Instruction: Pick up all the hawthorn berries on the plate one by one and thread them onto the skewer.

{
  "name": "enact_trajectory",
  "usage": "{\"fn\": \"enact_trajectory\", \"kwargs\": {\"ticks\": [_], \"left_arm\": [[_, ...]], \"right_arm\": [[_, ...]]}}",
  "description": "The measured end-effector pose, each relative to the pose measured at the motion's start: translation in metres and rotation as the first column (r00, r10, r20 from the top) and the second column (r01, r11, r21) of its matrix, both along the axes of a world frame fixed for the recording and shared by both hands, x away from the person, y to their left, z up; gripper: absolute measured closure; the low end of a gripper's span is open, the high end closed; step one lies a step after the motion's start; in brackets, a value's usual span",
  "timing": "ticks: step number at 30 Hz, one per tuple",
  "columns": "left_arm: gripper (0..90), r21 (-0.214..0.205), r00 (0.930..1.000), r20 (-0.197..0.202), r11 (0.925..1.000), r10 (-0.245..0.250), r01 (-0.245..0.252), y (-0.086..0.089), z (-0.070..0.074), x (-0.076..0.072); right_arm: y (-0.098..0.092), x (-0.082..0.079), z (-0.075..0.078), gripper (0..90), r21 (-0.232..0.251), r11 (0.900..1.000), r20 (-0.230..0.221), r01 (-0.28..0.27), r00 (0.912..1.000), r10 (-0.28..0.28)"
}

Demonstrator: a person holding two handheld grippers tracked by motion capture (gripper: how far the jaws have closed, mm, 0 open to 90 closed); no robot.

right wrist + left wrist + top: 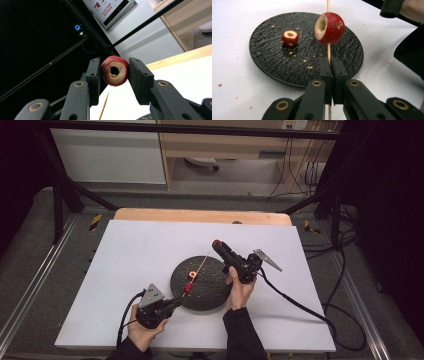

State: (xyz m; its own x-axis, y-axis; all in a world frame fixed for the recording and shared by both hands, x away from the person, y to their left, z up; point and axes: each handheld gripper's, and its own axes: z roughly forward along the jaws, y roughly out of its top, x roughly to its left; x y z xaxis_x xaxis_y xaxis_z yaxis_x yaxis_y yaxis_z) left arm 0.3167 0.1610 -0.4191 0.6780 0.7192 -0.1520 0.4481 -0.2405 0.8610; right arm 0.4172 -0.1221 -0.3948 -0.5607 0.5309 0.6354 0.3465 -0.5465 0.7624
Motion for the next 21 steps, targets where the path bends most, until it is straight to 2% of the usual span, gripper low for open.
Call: {"fn": "enact_trajectory", "kwargs": {"ticks": [13,21], "left_arm": [[88.4,-0.013,0.9999,-0.004,0.9999,-0.009,0.009,-0.0073,0.0022,0.0004],[88.4,-0.021,1.0000,-0.005,0.9998,-0.006,0.006,-0.0078,0.0030,0.0005]], "right_arm": [[0.0012,0.0003,-0.0015,63.5,0.025,0.9997,0.006,0.002,1.0000,-0.002],[0.0017,-0.0004,-0.0021,63.5,0.024,0.9997,0.008,-0.002,1.0000,0.002]]}}
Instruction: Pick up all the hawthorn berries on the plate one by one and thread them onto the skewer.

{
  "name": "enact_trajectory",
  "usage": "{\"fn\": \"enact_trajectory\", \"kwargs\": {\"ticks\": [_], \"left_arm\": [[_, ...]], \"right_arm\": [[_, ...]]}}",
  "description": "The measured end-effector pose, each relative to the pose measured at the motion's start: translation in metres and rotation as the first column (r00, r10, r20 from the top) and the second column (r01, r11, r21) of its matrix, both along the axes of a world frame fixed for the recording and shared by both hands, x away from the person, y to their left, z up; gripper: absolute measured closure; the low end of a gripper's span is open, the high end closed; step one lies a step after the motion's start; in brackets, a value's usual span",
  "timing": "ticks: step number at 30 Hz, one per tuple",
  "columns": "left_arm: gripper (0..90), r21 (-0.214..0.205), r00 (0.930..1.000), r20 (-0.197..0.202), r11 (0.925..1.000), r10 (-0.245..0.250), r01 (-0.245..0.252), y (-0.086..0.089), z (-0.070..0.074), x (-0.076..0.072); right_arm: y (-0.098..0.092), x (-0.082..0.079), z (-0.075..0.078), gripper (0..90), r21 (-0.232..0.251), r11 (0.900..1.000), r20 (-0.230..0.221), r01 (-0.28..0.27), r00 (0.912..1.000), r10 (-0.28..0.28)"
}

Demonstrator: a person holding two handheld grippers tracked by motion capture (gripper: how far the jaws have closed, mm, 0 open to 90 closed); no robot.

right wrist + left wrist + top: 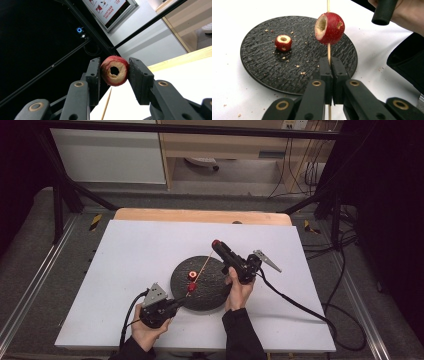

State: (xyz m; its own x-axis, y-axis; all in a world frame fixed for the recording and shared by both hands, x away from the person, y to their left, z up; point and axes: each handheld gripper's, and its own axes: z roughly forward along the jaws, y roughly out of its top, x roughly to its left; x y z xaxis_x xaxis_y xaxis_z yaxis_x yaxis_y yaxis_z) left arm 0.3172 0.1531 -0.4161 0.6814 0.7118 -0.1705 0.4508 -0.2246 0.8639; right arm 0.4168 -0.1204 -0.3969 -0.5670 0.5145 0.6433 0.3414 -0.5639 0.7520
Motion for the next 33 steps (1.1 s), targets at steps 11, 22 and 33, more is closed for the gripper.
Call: {"fn": "enact_trajectory", "kwargs": {"ticks": [11,22,33], "left_arm": [[88.4,-0.007,1.0000,-0.006,1.0000,0.005,-0.005,-0.003,0.001,0.002],[88.4,-0.030,0.9995,-0.005,0.9991,0.031,-0.031,-0.013,0.006,0.005],[88.4,-0.038,0.9989,-0.004,0.9982,0.046,-0.046,-0.021,0.015,0.016]], "right_arm": [[0.001,-0.001,-0.002,63.5,-0.004,1.0000,-0.006,-0.009,0.9999,0.009],[0.004,-0.002,-0.005,63.6,-0.005,0.9996,-0.017,-0.026,0.9995,0.026],[0.006,-0.006,-0.008,63.6,-0.019,0.9986,-0.030,-0.050,0.9984,0.049]]}}
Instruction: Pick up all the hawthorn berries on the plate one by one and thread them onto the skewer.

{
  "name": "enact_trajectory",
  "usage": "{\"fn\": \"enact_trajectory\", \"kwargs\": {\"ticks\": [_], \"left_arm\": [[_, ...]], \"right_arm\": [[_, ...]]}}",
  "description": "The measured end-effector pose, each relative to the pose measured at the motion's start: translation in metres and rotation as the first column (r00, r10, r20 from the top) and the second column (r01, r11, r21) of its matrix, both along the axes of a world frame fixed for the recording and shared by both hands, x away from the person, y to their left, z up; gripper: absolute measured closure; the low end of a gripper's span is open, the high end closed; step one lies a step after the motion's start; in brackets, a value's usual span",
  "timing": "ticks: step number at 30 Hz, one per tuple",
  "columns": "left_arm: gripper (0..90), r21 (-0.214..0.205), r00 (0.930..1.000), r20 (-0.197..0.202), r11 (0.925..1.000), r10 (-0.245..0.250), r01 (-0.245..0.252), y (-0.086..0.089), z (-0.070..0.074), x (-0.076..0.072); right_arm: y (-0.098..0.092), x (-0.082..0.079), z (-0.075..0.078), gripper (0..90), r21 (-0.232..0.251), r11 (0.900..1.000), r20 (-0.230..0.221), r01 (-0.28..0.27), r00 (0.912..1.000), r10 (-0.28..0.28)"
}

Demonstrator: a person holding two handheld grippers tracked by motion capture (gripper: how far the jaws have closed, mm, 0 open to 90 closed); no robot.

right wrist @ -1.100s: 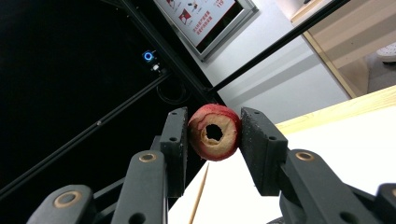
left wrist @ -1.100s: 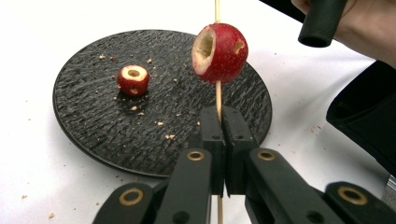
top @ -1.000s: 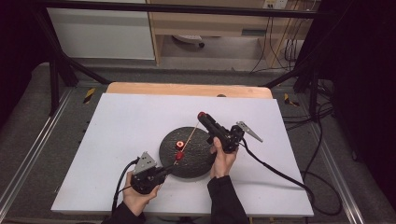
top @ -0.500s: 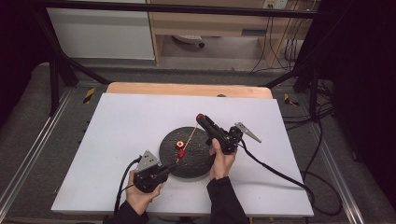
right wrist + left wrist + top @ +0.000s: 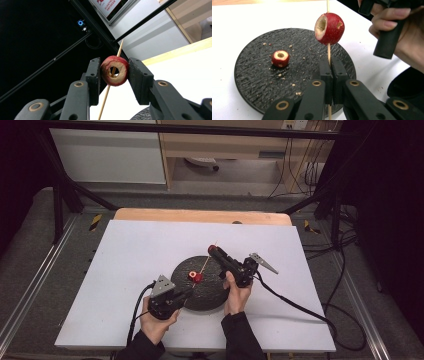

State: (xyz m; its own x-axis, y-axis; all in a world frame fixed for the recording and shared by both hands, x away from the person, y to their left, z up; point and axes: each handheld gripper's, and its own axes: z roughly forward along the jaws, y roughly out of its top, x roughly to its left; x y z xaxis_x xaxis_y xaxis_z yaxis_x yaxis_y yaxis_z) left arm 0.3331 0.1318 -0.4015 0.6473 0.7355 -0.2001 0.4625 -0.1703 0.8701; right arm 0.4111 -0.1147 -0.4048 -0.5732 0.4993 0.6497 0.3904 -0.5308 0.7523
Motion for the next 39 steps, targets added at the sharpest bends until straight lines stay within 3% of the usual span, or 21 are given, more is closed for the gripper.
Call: {"fn": "enact_trajectory", "kwargs": {"ticks": [26,39], "left_arm": [[88.4,0.006,0.9998,0.018,1.0000,0.001,-0.001,-0.012,0.008,0.021],[88.5,0.008,0.9997,0.021,0.9999,-0.010,0.010,-0.010,0.005,0.023]], "right_arm": [[0.006,-0.010,-0.009,63.7,-0.057,0.9970,-0.021,-0.053,0.9984,0.052],[0.008,-0.012,-0.011,62.5,-0.090,0.9930,-0.034,-0.076,0.9967,0.073]]}}
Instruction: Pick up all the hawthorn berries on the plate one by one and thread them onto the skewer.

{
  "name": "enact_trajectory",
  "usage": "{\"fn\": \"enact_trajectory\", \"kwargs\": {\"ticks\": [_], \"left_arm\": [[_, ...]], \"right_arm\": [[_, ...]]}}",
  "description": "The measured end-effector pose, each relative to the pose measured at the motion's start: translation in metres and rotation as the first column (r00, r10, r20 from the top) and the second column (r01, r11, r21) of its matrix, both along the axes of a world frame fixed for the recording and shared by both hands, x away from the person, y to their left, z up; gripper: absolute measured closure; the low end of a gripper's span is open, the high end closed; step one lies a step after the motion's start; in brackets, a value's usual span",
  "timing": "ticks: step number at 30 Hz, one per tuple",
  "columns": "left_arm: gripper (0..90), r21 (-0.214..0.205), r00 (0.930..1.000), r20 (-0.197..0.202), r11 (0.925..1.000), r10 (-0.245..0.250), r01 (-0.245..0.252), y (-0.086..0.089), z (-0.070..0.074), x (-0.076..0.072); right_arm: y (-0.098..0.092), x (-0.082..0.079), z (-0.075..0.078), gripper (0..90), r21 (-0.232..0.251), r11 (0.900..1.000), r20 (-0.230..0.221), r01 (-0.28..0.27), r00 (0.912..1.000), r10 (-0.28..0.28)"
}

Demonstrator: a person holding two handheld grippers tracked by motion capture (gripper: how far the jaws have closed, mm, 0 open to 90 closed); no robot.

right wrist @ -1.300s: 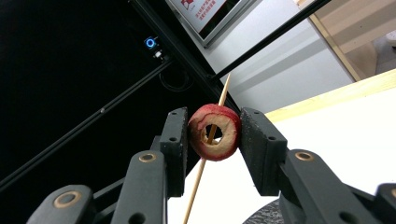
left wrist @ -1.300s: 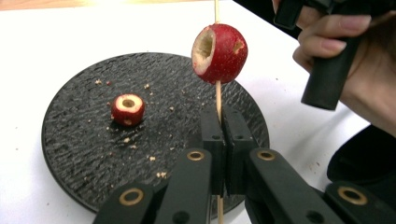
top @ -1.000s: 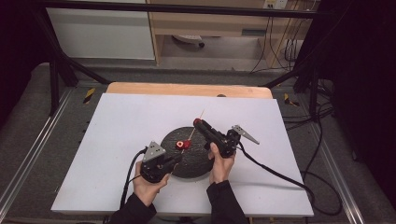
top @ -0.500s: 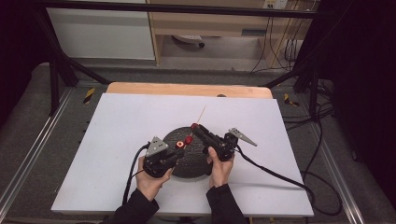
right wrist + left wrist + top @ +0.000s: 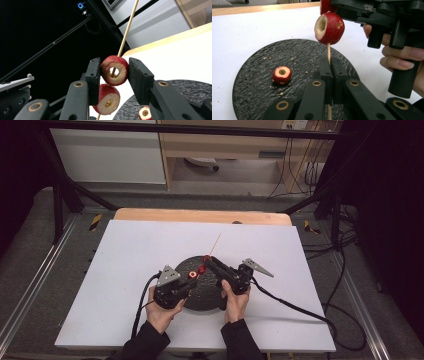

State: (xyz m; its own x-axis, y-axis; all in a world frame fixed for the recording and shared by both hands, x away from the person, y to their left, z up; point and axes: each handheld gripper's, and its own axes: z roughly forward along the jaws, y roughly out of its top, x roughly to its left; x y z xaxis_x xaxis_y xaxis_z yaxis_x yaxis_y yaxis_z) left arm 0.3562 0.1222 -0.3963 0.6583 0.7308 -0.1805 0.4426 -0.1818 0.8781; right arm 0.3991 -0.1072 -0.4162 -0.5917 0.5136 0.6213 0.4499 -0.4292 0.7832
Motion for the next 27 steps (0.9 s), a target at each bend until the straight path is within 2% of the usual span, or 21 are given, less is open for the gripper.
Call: {"fn": "enact_trajectory", "kwargs": {"ticks": [2,8,13,18,22,25,27], "left_arm": [[88.5,0.003,1.0000,0.000,1.0000,-0.005,0.005,0.002,-0.001,-0.001],[88.5,0.009,1.0000,0.001,1.0000,0.003,-0.003,0.013,-0.002,-0.003],[88.5,0.027,0.9999,0.010,0.9996,0.004,-0.004,0.027,-0.002,-0.005],[88.4,0.058,0.9997,0.017,0.9982,-0.015,0.014,0.039,-0.004,-0.008],[88.4,0.084,0.9996,0.004,0.9961,-0.030,0.029,0.051,-0.008,-0.011],[88.4,0.101,0.9993,-0.002,0.9942,-0.037,0.037,0.061,-0.012,-0.014],[88.4,0.110,0.9992,-0.018,0.9932,-0.037,0.039,0.068,-0.015,-0.016]], "right_arm": [[-0.001,0.000,0.001,55.6,-0.009,0.9999,0.001,0.006,1.0000,-0.006],[-0.005,0.000,0.007,45.5,-0.062,0.9981,0.004,-0.006,1.0000,0.007],[-0.010,0.002,0.011,32.2,-0.149,0.9885,-0.004,-0.026,0.9997,0.025],[-0.015,0.005,0.013,17.8,-0.247,0.9673,-0.024,-0.058,0.9983,0.054],[-0.019,0.006,0.014,10.3,-0.332,0.9399,-0.048,-0.081,0.9964,0.069],[-0.020,0.007,0.013,6.6,-0.375,0.9208,-0.068,-0.108,0.9937,0.089],[-0.021,0.008,0.013,5.3,-0.410,0.9032,-0.079,-0.125,0.9917,0.101]]}}
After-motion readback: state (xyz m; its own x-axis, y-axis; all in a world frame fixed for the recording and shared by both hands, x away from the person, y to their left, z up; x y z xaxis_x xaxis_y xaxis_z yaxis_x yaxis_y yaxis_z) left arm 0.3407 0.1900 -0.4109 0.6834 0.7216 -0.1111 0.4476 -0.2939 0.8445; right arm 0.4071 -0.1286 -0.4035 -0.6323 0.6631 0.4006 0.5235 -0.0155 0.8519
